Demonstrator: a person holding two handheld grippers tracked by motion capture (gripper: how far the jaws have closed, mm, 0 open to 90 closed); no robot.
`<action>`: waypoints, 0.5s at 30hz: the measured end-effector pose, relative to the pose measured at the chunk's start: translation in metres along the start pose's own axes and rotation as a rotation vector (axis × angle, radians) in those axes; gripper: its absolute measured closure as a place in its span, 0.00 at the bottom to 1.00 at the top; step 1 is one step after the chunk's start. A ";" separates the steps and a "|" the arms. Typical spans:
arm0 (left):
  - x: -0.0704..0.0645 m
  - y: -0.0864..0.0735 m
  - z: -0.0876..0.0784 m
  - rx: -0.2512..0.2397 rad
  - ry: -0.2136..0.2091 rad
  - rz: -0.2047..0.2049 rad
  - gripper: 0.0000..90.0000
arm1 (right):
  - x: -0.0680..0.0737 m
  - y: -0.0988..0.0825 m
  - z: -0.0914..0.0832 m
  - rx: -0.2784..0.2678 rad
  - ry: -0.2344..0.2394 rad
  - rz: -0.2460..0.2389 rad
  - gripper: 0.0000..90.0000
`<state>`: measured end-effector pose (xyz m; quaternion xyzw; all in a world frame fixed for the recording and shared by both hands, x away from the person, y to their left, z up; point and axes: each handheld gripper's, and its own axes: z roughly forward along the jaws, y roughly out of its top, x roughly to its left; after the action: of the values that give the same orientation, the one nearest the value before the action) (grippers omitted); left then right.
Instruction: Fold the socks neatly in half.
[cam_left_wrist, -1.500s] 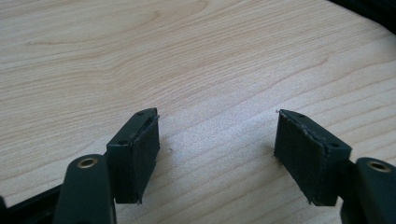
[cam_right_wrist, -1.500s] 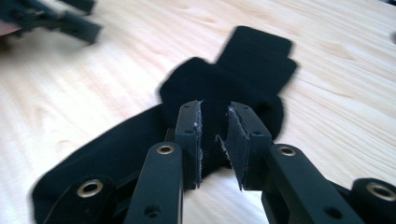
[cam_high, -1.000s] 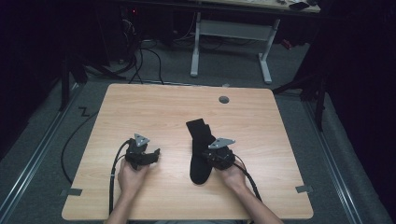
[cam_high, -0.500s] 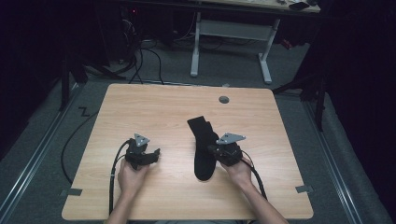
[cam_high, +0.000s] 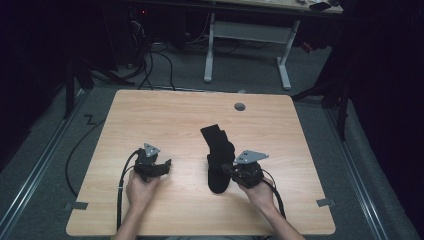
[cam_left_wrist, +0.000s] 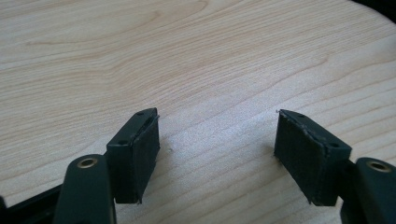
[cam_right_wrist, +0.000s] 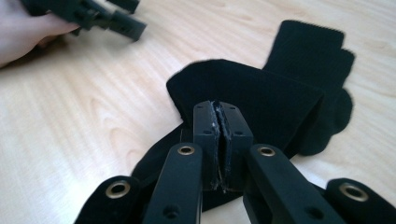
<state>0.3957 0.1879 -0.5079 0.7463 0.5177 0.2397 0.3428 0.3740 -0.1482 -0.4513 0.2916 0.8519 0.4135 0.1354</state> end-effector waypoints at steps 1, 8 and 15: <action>0.000 0.000 0.000 0.001 0.000 0.000 0.35 | 0.003 -0.001 -0.001 0.005 0.002 -0.003 0.97; 0.000 0.000 0.000 0.002 0.000 0.000 0.35 | 0.015 -0.011 0.000 0.035 0.020 -0.005 0.96; 0.000 0.000 0.000 0.000 0.000 0.000 0.35 | 0.013 -0.024 0.019 0.092 0.045 0.034 0.86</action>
<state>0.3956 0.1879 -0.5079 0.7462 0.5179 0.2397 0.3428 0.3633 -0.1407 -0.4817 0.3026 0.8677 0.3826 0.0953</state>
